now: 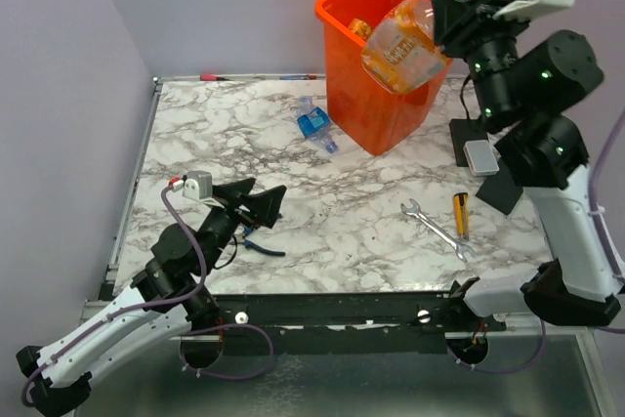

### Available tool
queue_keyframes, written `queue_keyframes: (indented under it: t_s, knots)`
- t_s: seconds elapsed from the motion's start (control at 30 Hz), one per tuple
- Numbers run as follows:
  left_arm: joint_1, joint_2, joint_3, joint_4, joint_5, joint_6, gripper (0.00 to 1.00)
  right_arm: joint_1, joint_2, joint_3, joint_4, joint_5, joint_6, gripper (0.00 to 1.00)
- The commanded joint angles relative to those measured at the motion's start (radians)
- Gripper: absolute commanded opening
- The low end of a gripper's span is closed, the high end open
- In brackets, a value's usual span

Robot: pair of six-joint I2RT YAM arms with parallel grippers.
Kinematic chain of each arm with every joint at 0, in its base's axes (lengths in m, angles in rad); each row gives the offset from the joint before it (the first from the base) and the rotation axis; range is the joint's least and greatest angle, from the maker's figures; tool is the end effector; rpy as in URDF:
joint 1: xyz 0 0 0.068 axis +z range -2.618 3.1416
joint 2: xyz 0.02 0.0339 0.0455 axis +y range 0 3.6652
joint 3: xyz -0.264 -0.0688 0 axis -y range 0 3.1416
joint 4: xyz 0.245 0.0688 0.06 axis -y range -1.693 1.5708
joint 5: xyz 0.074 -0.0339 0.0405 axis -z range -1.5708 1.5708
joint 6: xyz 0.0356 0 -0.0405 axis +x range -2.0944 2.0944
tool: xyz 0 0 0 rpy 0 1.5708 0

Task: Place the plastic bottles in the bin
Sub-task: Place the plastic bottle in the trash bin.

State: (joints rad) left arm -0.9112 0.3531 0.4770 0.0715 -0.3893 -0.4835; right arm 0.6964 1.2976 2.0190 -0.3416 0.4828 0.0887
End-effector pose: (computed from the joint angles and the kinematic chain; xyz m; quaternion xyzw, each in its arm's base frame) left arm 0.0799 -0.0809 0.3154 -0.0139 0.6403 -0.3927 0.6600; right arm 0.1572 0.1099 0.6137 0.0259 0.5789 0.1836 0.7940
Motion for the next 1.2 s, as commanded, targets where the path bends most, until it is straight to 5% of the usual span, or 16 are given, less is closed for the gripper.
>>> queue_keyframes:
  t_s: [0.0,0.27,0.47,0.6,0.83,0.93,1.0,1.17]
  knots:
    - [0.001,0.041,0.041,-0.07,-0.042,-0.021,0.99,-0.031,0.08,0.085,0.205,0.115,-0.071,0.0]
    - [0.001,0.029,0.01,-0.07,-0.097,-0.082,0.99,-0.338,0.371,0.336,0.108,-0.108,0.23,0.0]
    - [0.001,0.009,0.02,-0.121,-0.112,-0.086,0.99,-0.403,0.468,0.211,0.332,-0.098,0.259,0.0]
    - [0.001,0.003,0.016,-0.126,-0.141,-0.065,0.99,-0.431,0.633,0.363,0.22,-0.156,0.295,0.0]
    - [0.0,0.018,0.001,-0.125,-0.163,-0.058,0.99,-0.433,0.741,0.377,0.199,-0.235,0.363,0.01]
    - [0.001,0.022,-0.005,-0.125,-0.171,-0.057,0.99,-0.434,0.791,0.465,0.144,-0.27,0.352,0.65]
    - [0.001,0.024,-0.011,-0.124,-0.182,-0.058,0.99,-0.434,0.785,0.486,0.132,-0.288,0.354,0.97]
    - [0.001,0.078,-0.015,-0.095,-0.23,-0.06,0.99,-0.433,0.691,0.498,0.12,-0.288,0.373,1.0]
